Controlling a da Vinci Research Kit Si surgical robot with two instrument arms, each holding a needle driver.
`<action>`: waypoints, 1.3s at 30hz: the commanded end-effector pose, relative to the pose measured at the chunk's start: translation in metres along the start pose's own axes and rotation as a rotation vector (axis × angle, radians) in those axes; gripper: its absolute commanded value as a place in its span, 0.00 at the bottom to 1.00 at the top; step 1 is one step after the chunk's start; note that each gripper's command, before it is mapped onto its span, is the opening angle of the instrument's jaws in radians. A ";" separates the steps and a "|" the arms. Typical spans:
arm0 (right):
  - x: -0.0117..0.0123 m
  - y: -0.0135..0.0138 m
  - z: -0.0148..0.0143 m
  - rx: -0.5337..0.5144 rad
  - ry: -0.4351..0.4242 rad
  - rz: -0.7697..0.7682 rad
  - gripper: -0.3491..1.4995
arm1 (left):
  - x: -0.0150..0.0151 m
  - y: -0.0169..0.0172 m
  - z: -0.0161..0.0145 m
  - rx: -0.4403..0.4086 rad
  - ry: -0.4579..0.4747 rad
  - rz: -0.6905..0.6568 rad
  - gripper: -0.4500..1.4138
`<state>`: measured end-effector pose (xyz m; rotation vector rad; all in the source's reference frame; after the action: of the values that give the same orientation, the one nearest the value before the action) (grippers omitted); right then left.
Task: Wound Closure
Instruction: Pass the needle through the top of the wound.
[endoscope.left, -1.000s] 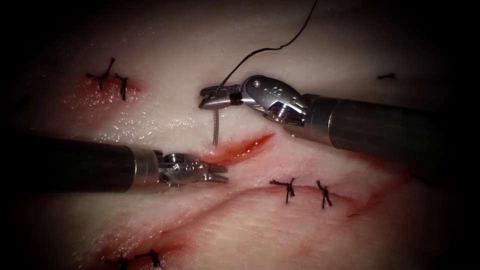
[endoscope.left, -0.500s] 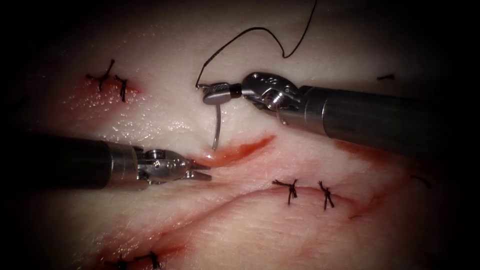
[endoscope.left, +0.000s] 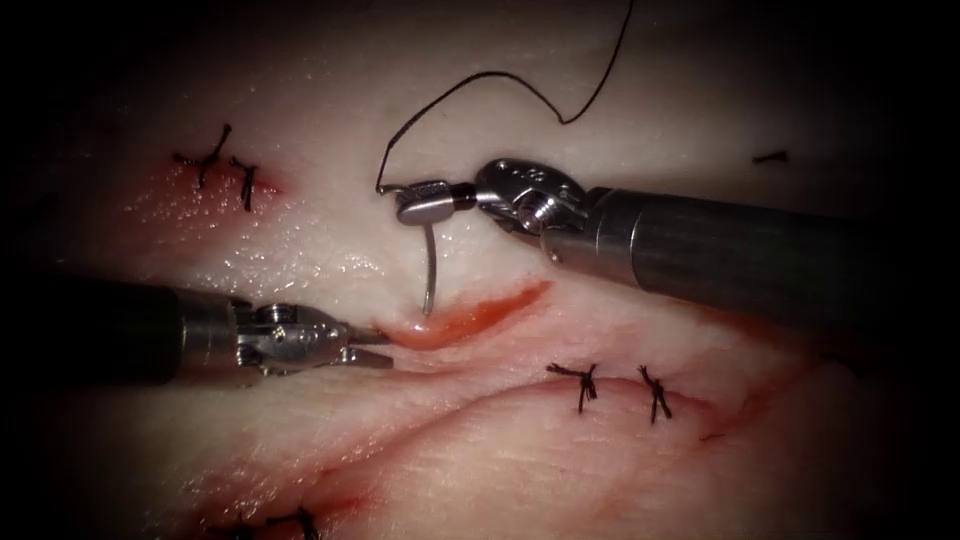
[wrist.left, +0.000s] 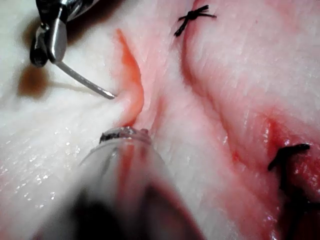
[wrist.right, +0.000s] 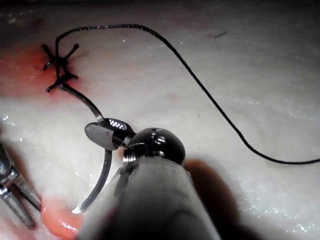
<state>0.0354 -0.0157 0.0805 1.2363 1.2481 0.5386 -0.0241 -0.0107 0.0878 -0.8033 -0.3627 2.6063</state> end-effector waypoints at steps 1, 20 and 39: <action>0.0007 0.0006 0.0012 0.010 0.009 -0.005 0.00 | 0.0003 -0.0001 0.0008 0.001 0.002 0.001 0.42; -0.0035 0.0015 0.0010 -0.053 0.044 0.253 0.00 | 0.0003 -0.0002 0.0007 0.000 0.003 0.001 0.43; -0.0072 -0.0009 0.0013 -0.060 0.015 0.506 0.00 | 0.0000 -0.0004 0.0009 0.004 0.004 0.004 0.43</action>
<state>0.0331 -0.0232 0.0823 1.5073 0.9070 0.9542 -0.0239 -0.0106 0.0881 -0.8059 -0.3558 2.6082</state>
